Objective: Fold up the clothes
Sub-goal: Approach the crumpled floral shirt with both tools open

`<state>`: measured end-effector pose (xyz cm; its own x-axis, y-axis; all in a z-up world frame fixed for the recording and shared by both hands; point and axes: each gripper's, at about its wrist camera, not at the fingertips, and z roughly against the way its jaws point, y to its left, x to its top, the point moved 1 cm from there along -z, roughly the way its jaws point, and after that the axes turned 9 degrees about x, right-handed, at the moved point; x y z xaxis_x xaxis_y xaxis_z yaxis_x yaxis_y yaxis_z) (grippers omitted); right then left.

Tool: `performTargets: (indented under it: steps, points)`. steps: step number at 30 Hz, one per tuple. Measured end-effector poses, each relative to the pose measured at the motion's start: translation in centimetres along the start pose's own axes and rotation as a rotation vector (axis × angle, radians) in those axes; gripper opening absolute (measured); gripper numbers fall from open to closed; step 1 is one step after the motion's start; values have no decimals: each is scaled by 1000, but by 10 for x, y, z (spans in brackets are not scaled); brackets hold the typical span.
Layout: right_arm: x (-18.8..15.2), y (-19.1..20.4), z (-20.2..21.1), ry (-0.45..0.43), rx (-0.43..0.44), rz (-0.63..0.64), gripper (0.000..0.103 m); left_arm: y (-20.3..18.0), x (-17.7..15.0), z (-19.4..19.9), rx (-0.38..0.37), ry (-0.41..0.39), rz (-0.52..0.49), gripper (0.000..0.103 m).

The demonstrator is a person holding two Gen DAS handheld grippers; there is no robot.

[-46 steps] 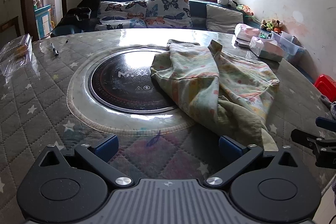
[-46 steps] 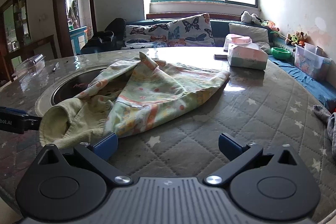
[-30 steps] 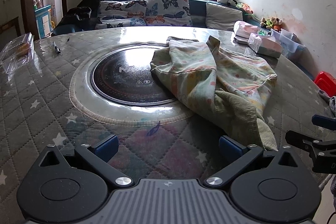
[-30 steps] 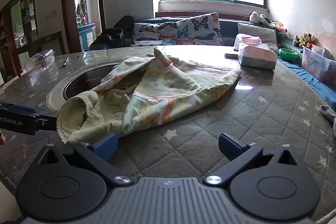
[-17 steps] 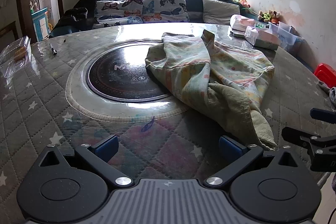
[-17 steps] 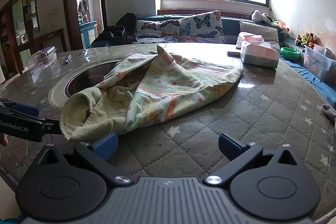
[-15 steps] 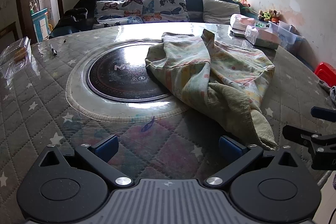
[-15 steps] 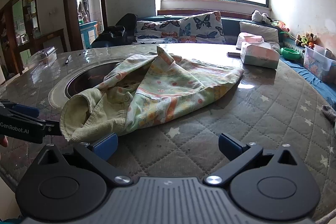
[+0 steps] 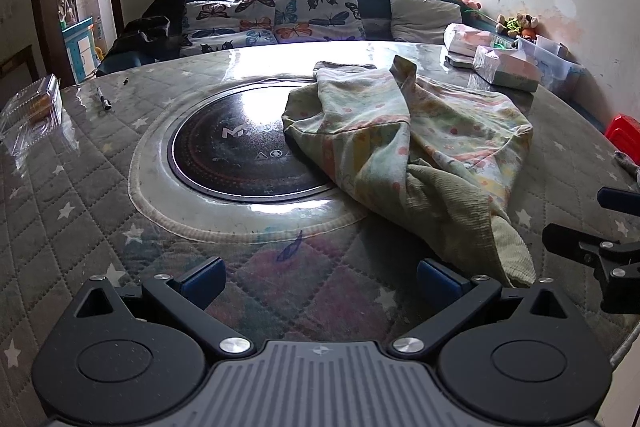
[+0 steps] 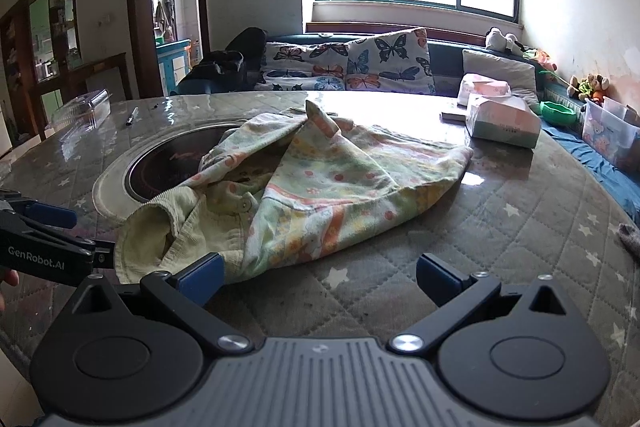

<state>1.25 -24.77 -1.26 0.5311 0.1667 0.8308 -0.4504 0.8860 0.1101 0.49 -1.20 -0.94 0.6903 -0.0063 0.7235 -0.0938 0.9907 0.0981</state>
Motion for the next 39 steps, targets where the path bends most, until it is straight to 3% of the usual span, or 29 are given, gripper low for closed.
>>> performTargets:
  steps: [19, 31, 39]
  points:
    - [15, 10, -22, 25, 33, 38, 103, 3, 15, -7, 44, -8, -28, 103]
    - [9, 13, -39, 90, 43, 54, 103, 5, 21, -11, 65, -22, -48, 103]
    - [9, 11, -43, 112, 50, 58, 103, 14, 41, -10, 83, -62, -41, 103]
